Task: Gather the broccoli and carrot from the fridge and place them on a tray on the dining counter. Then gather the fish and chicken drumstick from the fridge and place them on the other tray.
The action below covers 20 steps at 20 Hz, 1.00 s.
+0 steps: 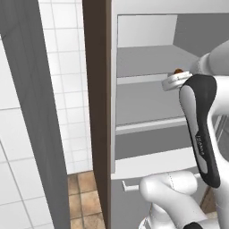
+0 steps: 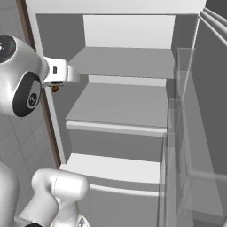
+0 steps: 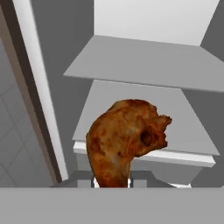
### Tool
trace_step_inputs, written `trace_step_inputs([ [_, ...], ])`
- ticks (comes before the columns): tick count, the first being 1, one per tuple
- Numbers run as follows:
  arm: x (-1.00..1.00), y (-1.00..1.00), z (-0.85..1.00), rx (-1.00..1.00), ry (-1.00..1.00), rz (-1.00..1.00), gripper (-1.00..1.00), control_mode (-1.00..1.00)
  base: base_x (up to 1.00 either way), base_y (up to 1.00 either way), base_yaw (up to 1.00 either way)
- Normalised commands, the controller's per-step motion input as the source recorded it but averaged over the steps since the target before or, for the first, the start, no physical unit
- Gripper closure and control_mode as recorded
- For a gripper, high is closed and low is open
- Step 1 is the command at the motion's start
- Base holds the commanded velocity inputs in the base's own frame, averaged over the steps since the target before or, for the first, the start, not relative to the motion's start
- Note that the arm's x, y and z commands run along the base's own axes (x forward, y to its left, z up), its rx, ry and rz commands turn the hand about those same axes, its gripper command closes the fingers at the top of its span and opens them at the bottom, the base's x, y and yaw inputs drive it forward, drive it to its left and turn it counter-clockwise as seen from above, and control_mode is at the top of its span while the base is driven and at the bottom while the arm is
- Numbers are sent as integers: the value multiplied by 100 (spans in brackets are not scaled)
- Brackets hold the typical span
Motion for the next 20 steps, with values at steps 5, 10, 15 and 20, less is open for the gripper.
trace_step_inputs([
  [5,-29,5,-9,0,0,0,100,-100,0,0,0],
  [10,-36,3,-11,0,-2,0,100,100,-59,3,0],
  [15,0,0,0,0,0,0,100,100,-95,5,0],
  [20,0,0,0,0,0,0,100,100,-94,14,-2],
])
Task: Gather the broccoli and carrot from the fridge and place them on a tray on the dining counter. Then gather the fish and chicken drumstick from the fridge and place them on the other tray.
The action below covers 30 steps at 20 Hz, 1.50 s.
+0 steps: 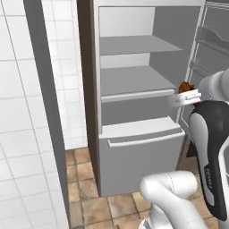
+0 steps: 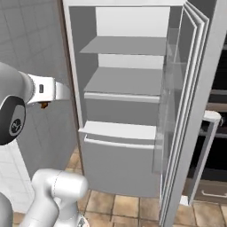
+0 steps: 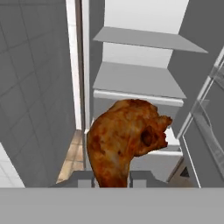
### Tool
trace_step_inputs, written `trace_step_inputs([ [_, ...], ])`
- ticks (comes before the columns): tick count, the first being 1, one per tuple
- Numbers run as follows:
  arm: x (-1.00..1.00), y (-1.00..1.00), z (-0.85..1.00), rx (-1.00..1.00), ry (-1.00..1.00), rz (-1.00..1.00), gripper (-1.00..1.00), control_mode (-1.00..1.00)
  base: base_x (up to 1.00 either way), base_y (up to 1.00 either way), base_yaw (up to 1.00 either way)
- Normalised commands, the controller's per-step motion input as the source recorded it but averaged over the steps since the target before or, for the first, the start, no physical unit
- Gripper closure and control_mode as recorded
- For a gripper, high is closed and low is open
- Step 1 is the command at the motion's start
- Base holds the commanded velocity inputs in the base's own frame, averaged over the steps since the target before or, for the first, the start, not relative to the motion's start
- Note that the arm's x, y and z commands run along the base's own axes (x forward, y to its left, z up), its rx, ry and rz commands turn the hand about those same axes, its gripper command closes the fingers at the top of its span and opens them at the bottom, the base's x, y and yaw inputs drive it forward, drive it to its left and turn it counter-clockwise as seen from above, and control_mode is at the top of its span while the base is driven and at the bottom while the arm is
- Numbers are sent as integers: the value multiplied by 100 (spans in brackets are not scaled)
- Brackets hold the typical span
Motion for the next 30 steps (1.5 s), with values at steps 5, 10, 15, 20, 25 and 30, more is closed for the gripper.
trace_step_inputs([
  [5,0,0,0,0,0,0,100,100,-89,18,-11],
  [10,0,0,0,0,0,0,100,100,-89,17,-19],
  [15,0,0,0,0,0,0,100,100,-91,4,-26],
  [20,0,0,0,0,0,0,100,100,-90,1,-34],
  [25,0,0,0,0,0,0,100,100,-89,0,-39],
  [30,0,0,0,0,0,0,100,100,-71,-1,-40],
])
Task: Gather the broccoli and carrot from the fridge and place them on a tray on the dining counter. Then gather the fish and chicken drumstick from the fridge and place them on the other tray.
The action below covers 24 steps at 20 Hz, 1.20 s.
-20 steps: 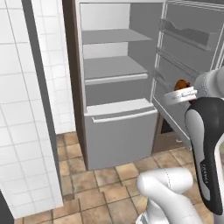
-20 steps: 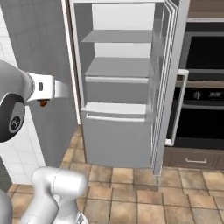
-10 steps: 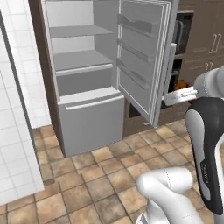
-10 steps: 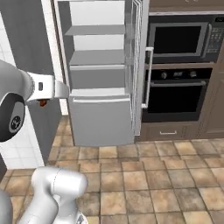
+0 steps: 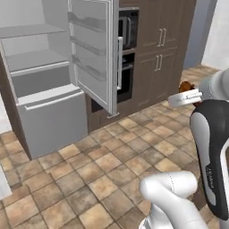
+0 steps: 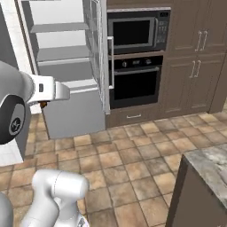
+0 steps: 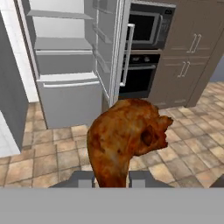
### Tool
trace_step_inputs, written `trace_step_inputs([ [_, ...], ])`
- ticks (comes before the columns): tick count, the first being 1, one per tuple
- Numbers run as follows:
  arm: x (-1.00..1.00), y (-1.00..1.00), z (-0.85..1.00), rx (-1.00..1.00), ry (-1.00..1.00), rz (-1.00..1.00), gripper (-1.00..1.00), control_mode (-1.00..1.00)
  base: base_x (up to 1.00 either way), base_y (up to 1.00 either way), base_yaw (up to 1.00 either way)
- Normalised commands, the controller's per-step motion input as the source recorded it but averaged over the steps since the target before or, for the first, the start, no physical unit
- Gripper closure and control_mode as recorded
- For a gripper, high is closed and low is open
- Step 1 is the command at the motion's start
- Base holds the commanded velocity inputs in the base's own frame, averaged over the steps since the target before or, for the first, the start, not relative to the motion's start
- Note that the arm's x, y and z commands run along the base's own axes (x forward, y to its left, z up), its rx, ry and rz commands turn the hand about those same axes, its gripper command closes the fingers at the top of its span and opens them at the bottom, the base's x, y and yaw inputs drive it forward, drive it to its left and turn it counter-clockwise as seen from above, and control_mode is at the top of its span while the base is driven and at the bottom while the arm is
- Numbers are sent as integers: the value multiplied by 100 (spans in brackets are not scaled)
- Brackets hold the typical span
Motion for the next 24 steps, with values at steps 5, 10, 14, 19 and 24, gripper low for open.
trace_step_inputs([
  [5,0,0,0,0,0,0,100,100,-59,-9,-44],
  [10,0,0,0,0,0,0,100,100,-57,-12,-45],
  [14,0,0,0,0,0,0,100,100,-50,-21,-45],
  [19,0,0,0,0,0,0,100,100,-26,-39,-41],
  [24,0,0,0,0,0,0,100,100,-3,-71,-31],
])
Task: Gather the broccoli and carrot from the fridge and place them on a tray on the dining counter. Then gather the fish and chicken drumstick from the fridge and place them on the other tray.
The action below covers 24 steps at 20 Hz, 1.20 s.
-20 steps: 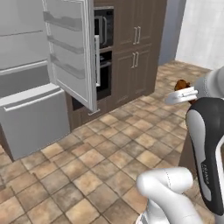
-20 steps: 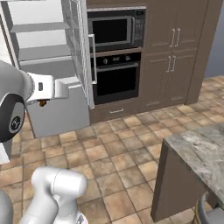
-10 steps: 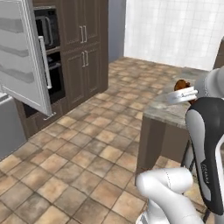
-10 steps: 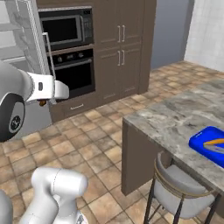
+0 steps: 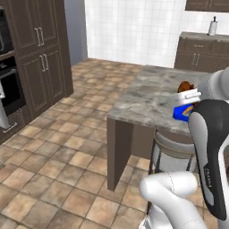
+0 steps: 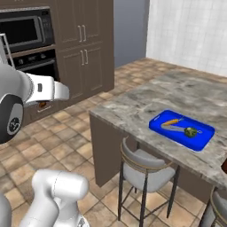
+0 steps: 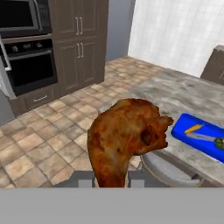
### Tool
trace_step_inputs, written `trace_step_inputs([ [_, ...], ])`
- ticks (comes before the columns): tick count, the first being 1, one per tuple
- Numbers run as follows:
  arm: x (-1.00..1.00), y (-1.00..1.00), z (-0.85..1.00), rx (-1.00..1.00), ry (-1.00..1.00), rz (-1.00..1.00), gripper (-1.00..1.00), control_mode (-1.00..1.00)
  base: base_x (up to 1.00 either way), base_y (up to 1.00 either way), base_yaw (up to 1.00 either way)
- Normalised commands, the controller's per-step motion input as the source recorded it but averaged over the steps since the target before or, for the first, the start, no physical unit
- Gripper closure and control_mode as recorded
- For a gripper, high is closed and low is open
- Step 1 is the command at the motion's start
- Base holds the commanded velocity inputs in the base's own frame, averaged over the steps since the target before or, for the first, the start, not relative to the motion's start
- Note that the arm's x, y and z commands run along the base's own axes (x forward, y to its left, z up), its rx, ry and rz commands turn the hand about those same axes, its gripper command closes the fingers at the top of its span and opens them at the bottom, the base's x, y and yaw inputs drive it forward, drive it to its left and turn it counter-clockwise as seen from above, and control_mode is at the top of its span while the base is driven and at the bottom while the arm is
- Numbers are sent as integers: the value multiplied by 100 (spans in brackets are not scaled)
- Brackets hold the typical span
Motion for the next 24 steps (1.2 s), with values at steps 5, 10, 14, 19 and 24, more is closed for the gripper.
trace_step_inputs([
  [5,0,0,0,0,0,0,100,100,-2,-74,-28],
  [10,0,0,0,0,0,0,100,100,0,-50,-39],
  [14,0,0,0,0,0,0,100,100,2,-32,-45],
  [19,0,0,0,0,0,0,100,100,14,-38,-35],
  [24,0,0,0,0,0,0,100,100,25,-53,-27],
])
